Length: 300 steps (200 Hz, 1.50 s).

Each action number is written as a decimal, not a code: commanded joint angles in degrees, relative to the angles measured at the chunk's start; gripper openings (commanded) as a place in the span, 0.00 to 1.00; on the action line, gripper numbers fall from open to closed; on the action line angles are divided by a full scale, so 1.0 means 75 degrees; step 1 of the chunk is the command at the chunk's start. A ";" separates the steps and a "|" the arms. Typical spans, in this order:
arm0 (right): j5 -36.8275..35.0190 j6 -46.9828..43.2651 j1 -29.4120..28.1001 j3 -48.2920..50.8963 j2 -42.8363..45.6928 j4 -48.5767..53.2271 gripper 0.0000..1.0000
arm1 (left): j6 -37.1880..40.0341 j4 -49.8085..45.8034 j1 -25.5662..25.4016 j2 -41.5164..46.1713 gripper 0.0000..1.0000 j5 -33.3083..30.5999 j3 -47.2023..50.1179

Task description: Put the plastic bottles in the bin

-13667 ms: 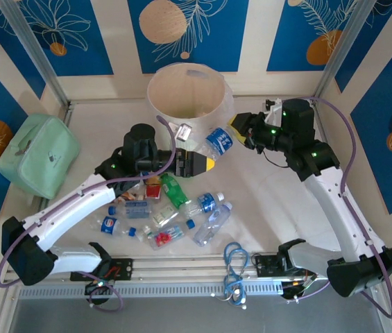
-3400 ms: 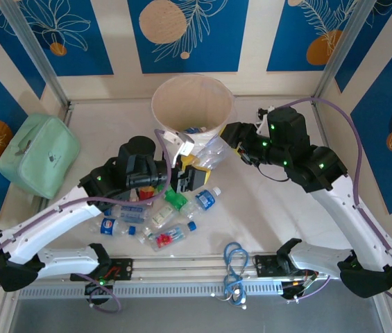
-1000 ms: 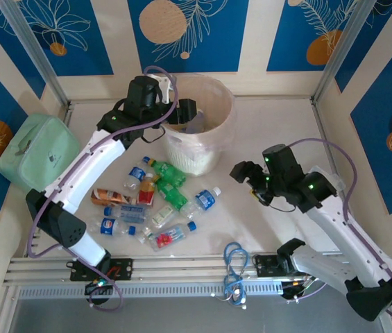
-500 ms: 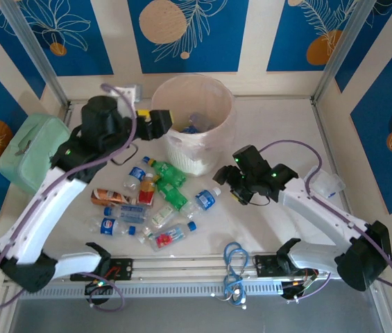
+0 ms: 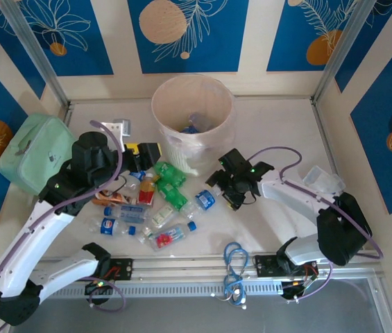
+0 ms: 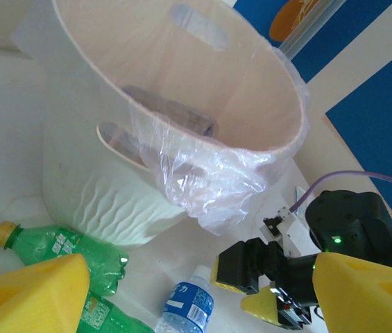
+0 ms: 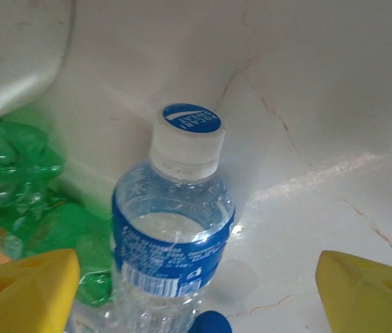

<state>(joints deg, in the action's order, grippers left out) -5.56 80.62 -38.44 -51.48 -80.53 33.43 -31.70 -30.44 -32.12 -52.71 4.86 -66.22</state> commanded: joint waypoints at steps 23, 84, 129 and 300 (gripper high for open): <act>0.0324 0.0600 -0.0160 -0.0061 -0.0675 -0.0514 0.89 | -0.0219 0.0366 0.0064 -0.0015 0.83 0.0300 0.0125; 0.0503 0.0562 -0.0225 -0.0358 -0.1380 -0.0913 0.89 | -0.0355 0.0489 0.0064 -0.0015 0.83 0.0406 0.0387; 0.0490 0.0667 -0.0402 -0.0460 -0.1762 -0.0926 0.82 | -0.0357 0.0507 0.0068 -0.0025 0.83 0.0405 0.0486; -0.0477 -0.0249 -0.0148 0.0166 0.1076 0.0182 0.62 | -0.0479 0.0659 0.0064 -0.0229 0.86 0.0773 0.0369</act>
<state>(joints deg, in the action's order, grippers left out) -6.20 81.60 -39.51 -52.12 -79.13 29.52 -34.68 -27.40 -32.12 -53.87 7.51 -62.15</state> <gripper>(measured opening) 0.623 0.855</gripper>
